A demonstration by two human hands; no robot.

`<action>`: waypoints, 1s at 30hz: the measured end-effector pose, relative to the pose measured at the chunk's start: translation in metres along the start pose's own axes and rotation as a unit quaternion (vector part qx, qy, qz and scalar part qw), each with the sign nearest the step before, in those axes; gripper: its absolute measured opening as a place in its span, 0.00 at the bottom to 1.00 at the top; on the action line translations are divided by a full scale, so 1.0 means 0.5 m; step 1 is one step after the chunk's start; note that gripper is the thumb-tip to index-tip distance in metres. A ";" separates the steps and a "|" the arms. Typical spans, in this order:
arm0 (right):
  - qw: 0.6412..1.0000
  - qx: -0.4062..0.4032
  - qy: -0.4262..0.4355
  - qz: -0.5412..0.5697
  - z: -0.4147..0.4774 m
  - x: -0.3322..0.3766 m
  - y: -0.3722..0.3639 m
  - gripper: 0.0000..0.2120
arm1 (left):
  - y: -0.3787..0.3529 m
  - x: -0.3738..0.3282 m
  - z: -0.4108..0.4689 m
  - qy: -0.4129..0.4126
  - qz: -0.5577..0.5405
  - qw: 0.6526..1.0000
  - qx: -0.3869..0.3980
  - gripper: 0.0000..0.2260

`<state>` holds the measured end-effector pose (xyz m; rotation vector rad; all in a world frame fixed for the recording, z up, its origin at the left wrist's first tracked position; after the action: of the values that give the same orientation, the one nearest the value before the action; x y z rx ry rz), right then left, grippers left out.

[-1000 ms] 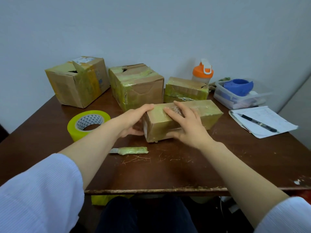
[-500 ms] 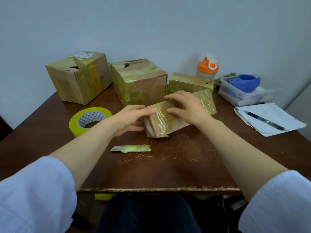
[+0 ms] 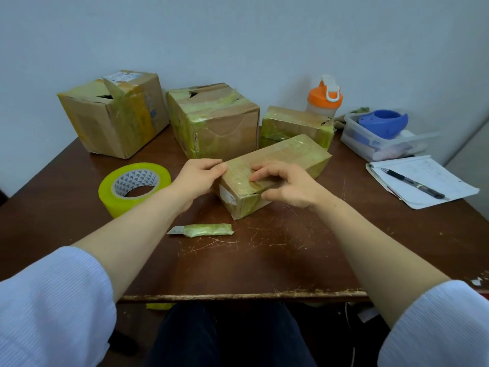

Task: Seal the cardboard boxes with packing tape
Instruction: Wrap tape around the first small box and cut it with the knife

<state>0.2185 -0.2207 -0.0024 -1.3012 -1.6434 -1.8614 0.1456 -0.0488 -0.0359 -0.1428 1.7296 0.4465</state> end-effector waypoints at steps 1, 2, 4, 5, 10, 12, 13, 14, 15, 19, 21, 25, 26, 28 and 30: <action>1.000 0.009 -0.001 -0.020 0.001 0.001 -0.001 0.18 | -0.002 -0.004 0.000 -0.009 0.013 1.000 -0.004 0.17; 0.999 0.015 -0.002 -0.037 0.002 0.001 -0.002 0.19 | -0.005 -0.004 0.000 -0.008 0.016 1.000 0.002 0.18; 0.998 0.016 0.001 -0.057 0.008 -0.001 -0.002 0.20 | -0.017 0.001 -0.002 0.013 0.008 0.999 0.043 0.24; 0.998 0.013 0.002 -0.059 0.011 -0.001 0.000 0.20 | -0.022 0.004 -0.003 0.021 0.023 0.997 0.075 0.29; 0.997 0.027 0.016 -0.073 0.020 0.002 0.003 0.19 | -0.043 0.012 -0.016 0.032 0.210 0.965 0.154 0.56; 0.997 0.034 0.018 -0.069 0.020 0.001 0.001 0.18 | -0.049 0.007 -0.012 0.017 0.234 0.963 0.130 0.57; 0.997 0.033 0.018 -0.066 0.019 0.000 -0.001 0.18 | -0.051 0.005 -0.010 0.012 0.248 0.962 0.116 0.57; 0.997 0.031 0.019 -0.064 0.018 0.000 -0.002 0.18 | -0.054 0.003 -0.008 0.009 0.266 0.958 0.104 0.57; 0.997 0.029 0.021 -0.062 0.018 -0.001 -0.003 0.18 | -0.057 0.002 -0.007 0.006 0.283 0.955 0.092 0.56; 0.998 0.035 0.012 -0.051 0.019 -0.005 -0.004 0.18 | -0.068 -0.006 -0.010 -0.009 0.320 0.946 0.059 0.57; 0.998 0.038 0.007 -0.051 0.020 -0.008 -0.003 0.18 | -0.069 -0.010 -0.013 -0.011 0.340 0.939 0.052 0.58; 0.998 0.038 0.007 -0.059 0.020 -0.011 -0.003 0.18 | -0.070 -0.019 -0.022 -0.010 0.358 0.932 0.048 0.59; 0.997 0.037 0.005 -0.062 0.020 -0.011 -0.004 0.18 | -0.071 -0.021 -0.023 -0.011 0.361 0.931 0.049 0.59; 0.997 0.034 -0.002 -0.067 0.021 -0.010 -0.003 0.18 | -0.072 -0.024 -0.023 -0.011 0.369 0.928 0.050 0.59; 0.996 0.038 -0.012 -0.076 0.021 -0.005 -0.005 0.19 | -0.072 -0.025 -0.021 -0.002 0.367 0.929 0.053 0.58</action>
<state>0.2222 -0.2114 -0.0067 -1.2017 -1.8531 -1.8528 0.1507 -0.0876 -0.0299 0.6066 1.7588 0.8910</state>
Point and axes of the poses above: each hand's wrist, its own z-axis towards the middle knuckle, its own y-axis out of the back of the hand, x = y × z, the point moved 7 cm from there along z, towards the middle knuckle, and after that the axes turned 14 degrees about x, right-handed, at the moved point
